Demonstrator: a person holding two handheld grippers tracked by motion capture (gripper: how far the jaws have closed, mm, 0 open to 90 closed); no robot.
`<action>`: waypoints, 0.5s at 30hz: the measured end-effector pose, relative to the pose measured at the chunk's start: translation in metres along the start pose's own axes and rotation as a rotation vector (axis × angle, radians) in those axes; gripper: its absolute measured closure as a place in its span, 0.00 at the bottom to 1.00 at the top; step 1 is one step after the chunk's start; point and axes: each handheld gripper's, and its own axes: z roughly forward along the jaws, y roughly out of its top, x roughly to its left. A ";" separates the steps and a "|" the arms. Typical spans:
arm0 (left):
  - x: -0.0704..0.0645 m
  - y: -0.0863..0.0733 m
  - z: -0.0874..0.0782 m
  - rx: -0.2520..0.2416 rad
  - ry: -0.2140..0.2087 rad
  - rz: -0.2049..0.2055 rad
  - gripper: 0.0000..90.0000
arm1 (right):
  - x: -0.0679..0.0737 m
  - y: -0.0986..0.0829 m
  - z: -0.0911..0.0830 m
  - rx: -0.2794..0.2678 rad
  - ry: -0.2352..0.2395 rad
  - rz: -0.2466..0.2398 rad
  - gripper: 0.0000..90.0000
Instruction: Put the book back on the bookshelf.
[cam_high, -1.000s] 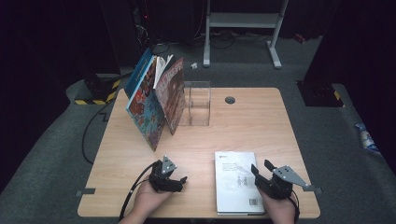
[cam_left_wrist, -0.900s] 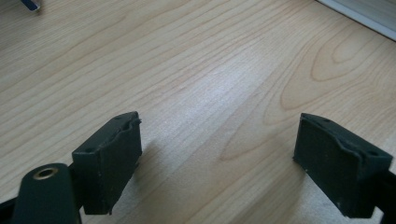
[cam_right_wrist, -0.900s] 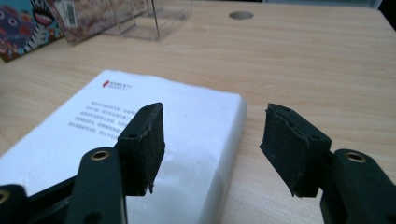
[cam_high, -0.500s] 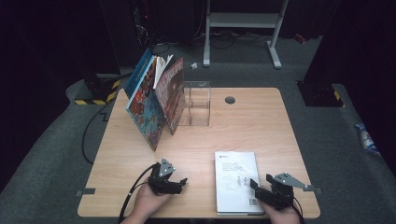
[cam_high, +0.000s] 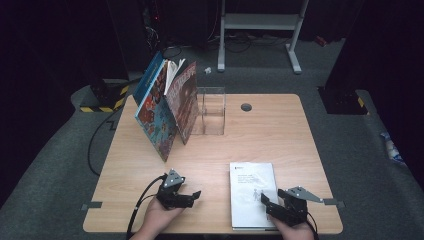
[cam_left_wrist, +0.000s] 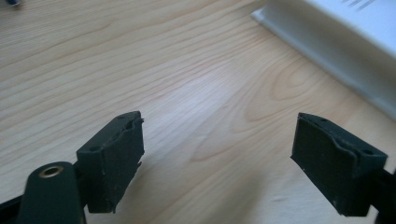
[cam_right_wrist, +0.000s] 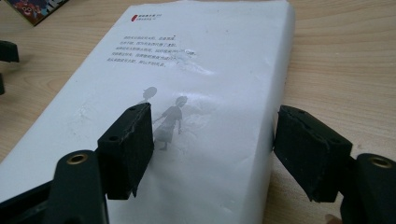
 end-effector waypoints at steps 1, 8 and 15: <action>-0.003 0.000 0.000 -0.005 0.001 0.009 0.21 | 0.002 -0.001 0.001 -0.001 0.007 -0.003 0.33; -0.004 0.000 0.000 0.009 -0.009 0.015 0.23 | 0.035 0.004 0.019 0.019 0.066 -0.045 0.33; -0.007 -0.004 -0.005 0.027 -0.018 0.011 0.28 | 0.064 0.011 0.039 0.027 0.095 -0.073 0.33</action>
